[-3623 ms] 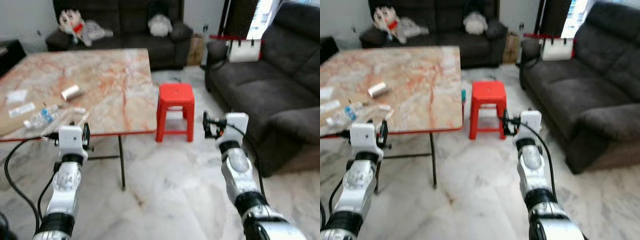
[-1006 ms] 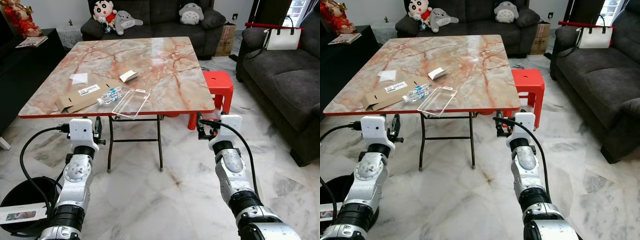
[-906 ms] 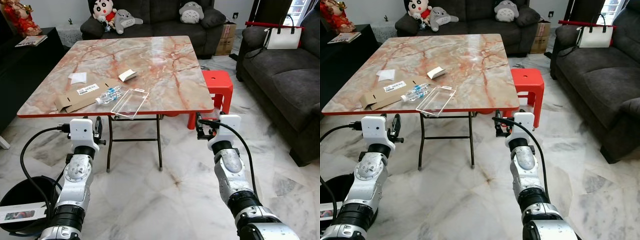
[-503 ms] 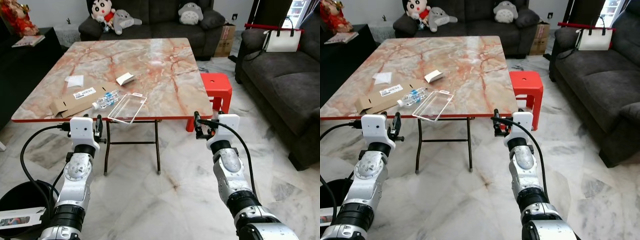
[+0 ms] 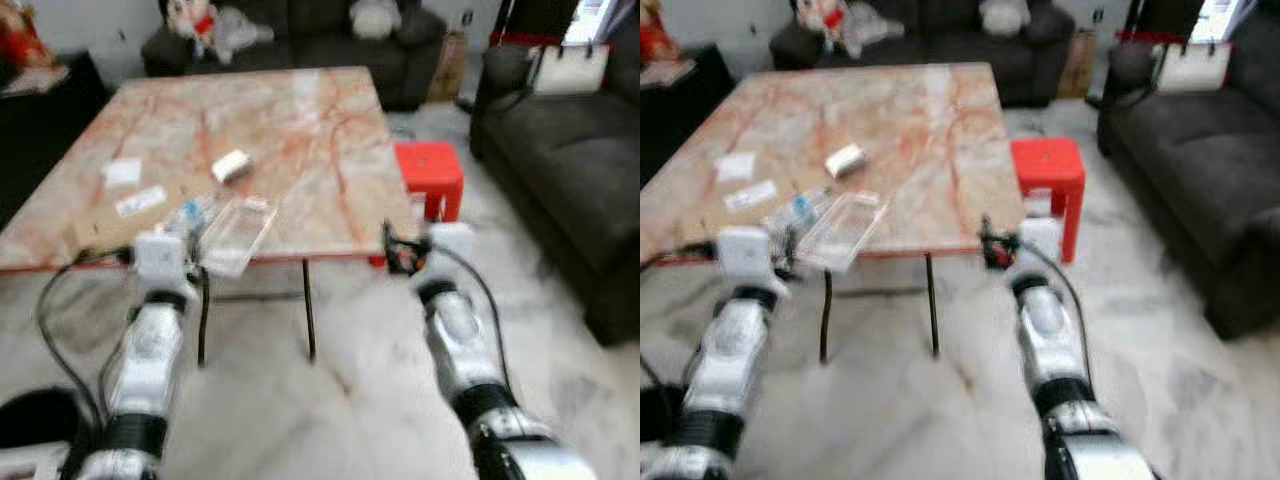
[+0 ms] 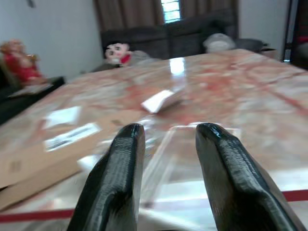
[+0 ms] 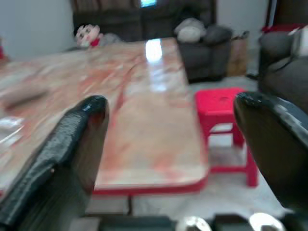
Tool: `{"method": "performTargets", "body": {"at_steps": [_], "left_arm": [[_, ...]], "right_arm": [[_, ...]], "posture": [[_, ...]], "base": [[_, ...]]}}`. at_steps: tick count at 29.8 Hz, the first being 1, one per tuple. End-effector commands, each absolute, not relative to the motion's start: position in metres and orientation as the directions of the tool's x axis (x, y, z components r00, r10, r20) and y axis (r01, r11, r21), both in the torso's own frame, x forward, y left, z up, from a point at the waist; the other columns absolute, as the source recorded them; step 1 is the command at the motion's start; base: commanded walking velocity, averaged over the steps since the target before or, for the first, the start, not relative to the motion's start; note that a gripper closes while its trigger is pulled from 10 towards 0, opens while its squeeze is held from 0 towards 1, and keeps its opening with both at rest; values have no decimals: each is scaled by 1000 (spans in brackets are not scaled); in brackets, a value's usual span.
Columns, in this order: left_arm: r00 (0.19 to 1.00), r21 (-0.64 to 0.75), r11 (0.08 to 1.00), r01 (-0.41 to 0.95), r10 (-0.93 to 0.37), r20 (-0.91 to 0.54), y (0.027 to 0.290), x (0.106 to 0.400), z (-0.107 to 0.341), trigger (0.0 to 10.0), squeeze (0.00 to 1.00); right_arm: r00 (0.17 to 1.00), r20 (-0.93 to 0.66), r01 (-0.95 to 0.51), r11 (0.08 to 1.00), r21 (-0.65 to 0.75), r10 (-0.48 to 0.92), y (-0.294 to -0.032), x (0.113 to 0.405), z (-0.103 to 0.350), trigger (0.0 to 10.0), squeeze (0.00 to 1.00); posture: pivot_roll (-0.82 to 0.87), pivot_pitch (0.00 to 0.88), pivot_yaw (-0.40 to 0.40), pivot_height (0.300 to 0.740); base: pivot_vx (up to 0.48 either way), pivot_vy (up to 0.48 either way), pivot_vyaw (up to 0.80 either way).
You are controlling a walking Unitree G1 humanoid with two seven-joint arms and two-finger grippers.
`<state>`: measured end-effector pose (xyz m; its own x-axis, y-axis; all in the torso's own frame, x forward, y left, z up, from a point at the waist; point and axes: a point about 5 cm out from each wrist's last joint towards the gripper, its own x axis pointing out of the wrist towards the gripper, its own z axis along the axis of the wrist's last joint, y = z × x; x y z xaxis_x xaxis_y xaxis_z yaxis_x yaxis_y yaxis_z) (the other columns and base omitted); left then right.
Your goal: Picking trash to rubbish bin
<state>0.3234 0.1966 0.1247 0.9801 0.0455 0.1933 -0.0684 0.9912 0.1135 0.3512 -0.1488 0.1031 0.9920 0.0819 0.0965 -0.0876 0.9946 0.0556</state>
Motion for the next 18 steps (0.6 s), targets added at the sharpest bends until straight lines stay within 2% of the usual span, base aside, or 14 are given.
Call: {"method": "performTargets", "body": {"at_steps": [1, 18], "left_arm": [[975, 136, 987, -86, 55, 215, 205, 324, 132, 10000, 0], [975, 141, 986, -87, 55, 216, 205, 323, 133, 10000, 0]], "right_arm": [[988, 118, -111, 992, 68, 102, -140, 355, 110, 10000, 0], [987, 118, -121, 990, 70, 112, -138, 353, 109, 10000, 0]], "posture": [[-23, 0, 27, 740], [-23, 0, 28, 740]], "base": [[356, 0, -675], [355, 0, 0]]}}
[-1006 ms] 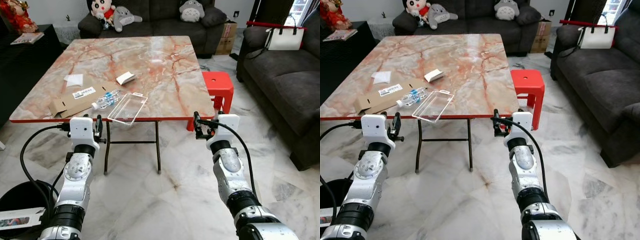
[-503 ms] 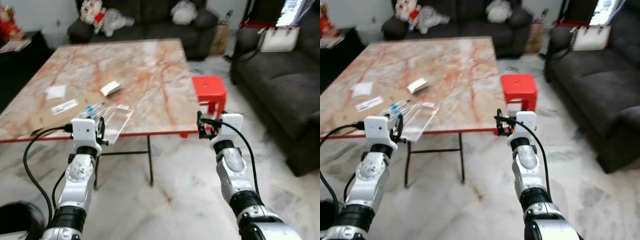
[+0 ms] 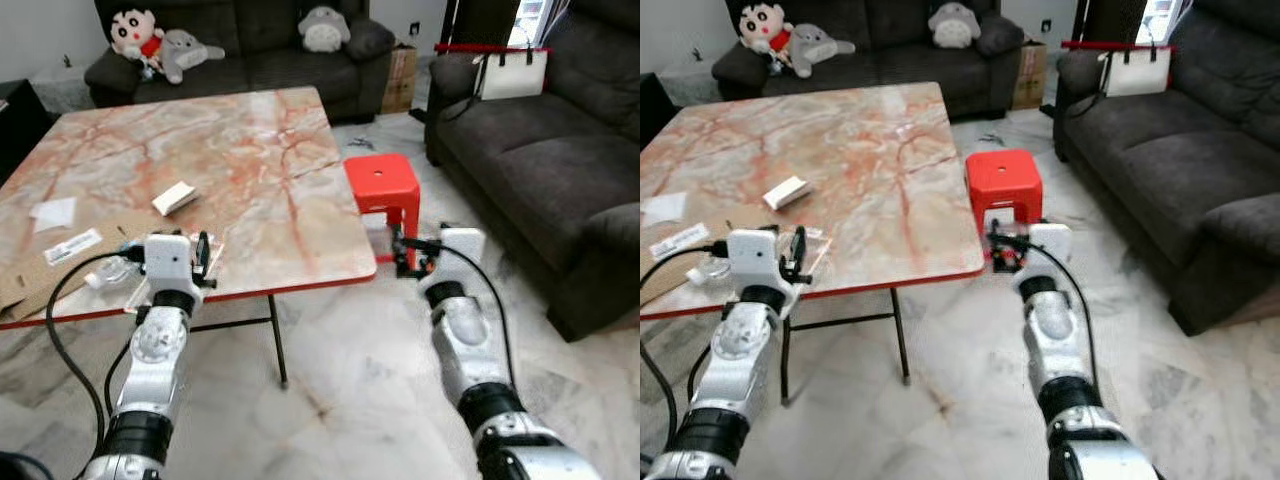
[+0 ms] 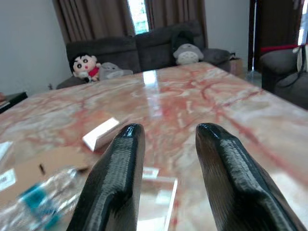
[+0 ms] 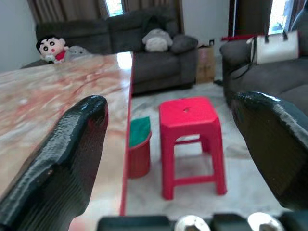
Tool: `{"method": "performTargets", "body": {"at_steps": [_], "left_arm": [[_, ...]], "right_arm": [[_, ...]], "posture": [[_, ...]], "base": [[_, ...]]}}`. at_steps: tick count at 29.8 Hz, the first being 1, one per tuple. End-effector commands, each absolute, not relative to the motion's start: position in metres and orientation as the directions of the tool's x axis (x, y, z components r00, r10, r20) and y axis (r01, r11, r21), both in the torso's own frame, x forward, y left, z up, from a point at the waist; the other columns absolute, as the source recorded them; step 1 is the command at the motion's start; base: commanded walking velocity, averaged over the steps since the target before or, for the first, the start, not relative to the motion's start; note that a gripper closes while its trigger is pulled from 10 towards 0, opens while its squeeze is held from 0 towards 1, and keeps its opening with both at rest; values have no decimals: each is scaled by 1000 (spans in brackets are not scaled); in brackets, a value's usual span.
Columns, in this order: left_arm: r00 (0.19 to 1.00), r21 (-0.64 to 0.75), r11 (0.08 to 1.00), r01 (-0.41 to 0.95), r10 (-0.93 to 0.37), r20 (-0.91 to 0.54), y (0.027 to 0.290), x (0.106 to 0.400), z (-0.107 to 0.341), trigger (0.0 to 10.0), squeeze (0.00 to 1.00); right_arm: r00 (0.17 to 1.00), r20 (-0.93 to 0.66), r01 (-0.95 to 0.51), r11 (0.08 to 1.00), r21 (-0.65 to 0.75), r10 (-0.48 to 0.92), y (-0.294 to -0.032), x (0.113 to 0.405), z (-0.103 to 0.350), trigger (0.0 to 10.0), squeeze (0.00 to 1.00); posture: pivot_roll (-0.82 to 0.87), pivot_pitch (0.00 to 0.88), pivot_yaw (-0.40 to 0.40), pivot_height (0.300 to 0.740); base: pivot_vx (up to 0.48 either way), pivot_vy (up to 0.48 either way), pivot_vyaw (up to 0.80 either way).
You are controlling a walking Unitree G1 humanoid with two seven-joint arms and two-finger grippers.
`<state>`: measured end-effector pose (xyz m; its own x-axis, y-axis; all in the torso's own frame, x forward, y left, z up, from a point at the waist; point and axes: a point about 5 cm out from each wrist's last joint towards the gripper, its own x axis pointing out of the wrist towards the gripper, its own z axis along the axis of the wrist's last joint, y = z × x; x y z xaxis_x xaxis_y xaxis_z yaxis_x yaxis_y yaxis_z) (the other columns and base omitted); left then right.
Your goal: Picking trash to rubbish bin
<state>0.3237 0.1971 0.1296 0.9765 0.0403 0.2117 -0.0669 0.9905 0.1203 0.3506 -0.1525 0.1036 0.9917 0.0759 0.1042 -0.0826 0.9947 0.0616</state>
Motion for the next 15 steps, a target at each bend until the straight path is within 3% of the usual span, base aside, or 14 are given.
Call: {"method": "performTargets", "body": {"at_steps": [1, 8, 11, 15], "left_arm": [[975, 141, 986, -87, 55, 216, 205, 323, 133, 10000, 0], [974, 142, 986, -88, 56, 220, 204, 322, 133, 10000, 0], [974, 143, 986, -89, 56, 220, 203, 322, 133, 10000, 0], [974, 140, 986, -89, 57, 219, 203, 322, 133, 10000, 0]], "right_arm": [[987, 118, -121, 990, 70, 112, -138, 353, 109, 10000, 0], [980, 133, -152, 988, 30, 147, -135, 353, 111, 10000, 0], [978, 143, -159, 987, 25, 154, -133, 352, 111, 10000, 0], [982, 133, -140, 988, 67, 130, -135, 352, 109, 10000, 0]], "posture": [[-23, 0, 28, 740], [-23, 0, 25, 740], [-22, 0, 25, 740], [-22, 0, 25, 740]], "base": [[352, 0, 0], [357, 0, 0], [355, 0, 800], [328, 0, 0]]}}
